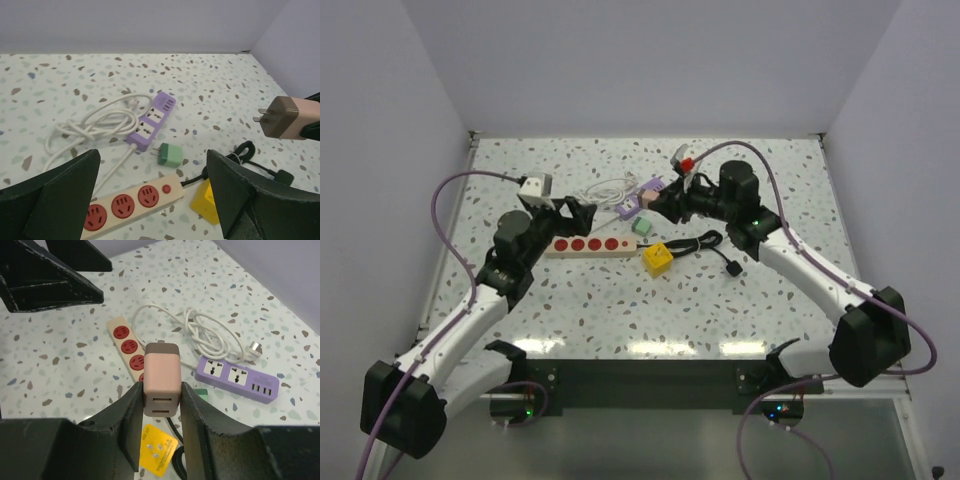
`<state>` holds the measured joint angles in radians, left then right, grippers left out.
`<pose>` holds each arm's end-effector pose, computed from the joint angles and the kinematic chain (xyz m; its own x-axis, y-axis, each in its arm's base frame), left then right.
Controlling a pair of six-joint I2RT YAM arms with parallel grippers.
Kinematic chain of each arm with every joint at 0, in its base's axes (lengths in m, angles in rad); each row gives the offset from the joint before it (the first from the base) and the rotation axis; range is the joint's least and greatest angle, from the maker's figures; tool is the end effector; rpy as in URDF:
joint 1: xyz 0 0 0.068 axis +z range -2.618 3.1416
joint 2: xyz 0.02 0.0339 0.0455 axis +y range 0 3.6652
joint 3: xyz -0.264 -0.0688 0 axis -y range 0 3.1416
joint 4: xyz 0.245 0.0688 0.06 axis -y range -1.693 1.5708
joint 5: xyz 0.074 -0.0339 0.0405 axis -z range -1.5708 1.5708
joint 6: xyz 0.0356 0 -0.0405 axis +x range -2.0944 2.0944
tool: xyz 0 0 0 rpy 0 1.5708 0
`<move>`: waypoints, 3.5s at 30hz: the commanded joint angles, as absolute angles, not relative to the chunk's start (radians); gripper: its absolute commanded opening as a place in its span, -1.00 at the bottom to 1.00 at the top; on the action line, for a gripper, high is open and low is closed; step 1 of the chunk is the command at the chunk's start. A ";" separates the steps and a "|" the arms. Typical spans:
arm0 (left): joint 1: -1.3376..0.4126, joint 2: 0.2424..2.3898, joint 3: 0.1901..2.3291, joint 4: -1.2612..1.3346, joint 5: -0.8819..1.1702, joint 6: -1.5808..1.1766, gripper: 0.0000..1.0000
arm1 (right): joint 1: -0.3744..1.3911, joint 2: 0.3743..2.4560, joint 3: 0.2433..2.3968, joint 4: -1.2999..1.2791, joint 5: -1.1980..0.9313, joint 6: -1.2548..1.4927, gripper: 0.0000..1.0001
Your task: Insert the plug
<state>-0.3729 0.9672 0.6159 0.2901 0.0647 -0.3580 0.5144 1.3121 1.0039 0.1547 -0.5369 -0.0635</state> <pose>0.2135 -0.0860 0.2962 -0.2018 -0.2965 -0.9335 0.3768 0.8562 -0.3534 0.2587 0.1671 0.3356 -0.0781 -0.1068 -0.9912 -0.8695 0.4936 0.0153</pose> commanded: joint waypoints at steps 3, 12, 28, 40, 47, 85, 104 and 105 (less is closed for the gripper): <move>-0.365 0.917 0.594 0.203 -0.140 -0.293 0.89 | 0.540 1.445 1.219 -0.109 -0.560 -0.273 -1.00; -0.351 1.035 0.609 0.155 -0.180 -0.305 0.92 | 0.620 1.752 1.492 -0.390 -0.491 -0.437 -1.00; -0.350 1.101 0.522 0.152 -0.244 -0.508 1.00 | 0.707 1.856 1.520 -0.368 -0.333 -0.557 -1.00; -0.313 1.138 0.460 0.224 -0.202 -0.572 1.00 | 0.710 1.934 1.631 -0.471 -0.351 -0.646 -1.00; -0.305 1.187 0.437 0.264 -0.161 -0.584 1.00 | 0.719 1.993 1.687 -0.525 -0.292 -0.664 -1.00; -0.261 1.388 0.439 0.463 -0.028 -0.584 1.00 | 0.738 2.105 1.729 -0.589 -0.250 -0.684 -1.00; -0.255 1.554 0.528 0.630 0.161 -0.528 1.00 | 0.775 1.927 1.595 -0.674 -0.430 -0.540 -1.00; -0.255 1.557 0.528 0.634 0.166 -0.523 1.00 | 0.775 1.916 1.594 -0.661 -0.395 -0.493 -1.00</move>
